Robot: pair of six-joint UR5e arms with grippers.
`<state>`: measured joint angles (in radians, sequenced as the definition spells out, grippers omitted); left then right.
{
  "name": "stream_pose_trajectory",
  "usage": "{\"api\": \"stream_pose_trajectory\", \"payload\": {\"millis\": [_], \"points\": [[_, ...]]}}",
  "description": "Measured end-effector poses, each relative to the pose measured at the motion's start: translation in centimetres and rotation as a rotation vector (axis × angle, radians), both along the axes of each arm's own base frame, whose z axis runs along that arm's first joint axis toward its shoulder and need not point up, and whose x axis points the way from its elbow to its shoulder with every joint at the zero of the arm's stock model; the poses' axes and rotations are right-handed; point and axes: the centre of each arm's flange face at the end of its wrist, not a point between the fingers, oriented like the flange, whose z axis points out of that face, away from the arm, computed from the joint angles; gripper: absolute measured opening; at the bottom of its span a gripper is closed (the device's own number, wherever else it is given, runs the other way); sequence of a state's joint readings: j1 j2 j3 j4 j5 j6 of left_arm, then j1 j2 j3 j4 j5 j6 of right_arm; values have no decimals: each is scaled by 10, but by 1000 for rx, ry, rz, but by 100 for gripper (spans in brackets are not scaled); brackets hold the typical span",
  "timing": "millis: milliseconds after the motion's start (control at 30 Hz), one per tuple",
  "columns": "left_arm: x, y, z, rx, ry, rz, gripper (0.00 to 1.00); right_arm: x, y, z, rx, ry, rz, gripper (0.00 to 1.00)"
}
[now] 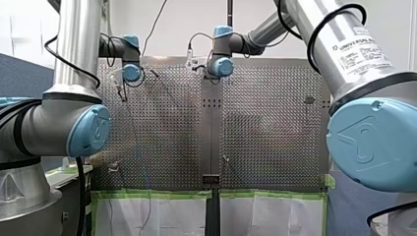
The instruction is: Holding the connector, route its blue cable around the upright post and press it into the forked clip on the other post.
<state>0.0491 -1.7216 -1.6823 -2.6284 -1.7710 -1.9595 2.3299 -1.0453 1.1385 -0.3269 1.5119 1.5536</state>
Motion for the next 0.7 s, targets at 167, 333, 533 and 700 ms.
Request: {"api": "stream_pose_trajectory", "payload": {"millis": [167, 333, 533, 700], "points": [[7, -5, -26, 9, 41, -16, 0, -1, -6, -15, 28, 25, -16, 0], [7, -7, -43, 8, 55, -29, 0, -1, -11, -34, 62, 59, -26, 0], [5, -9, -53, 2, 37, -48, 0, -1, -15, -53, 93, 91, -31, 0], [7, -13, -52, -8, -4, -92, 0, -2, -16, -69, 118, 124, -38, 0]]}}
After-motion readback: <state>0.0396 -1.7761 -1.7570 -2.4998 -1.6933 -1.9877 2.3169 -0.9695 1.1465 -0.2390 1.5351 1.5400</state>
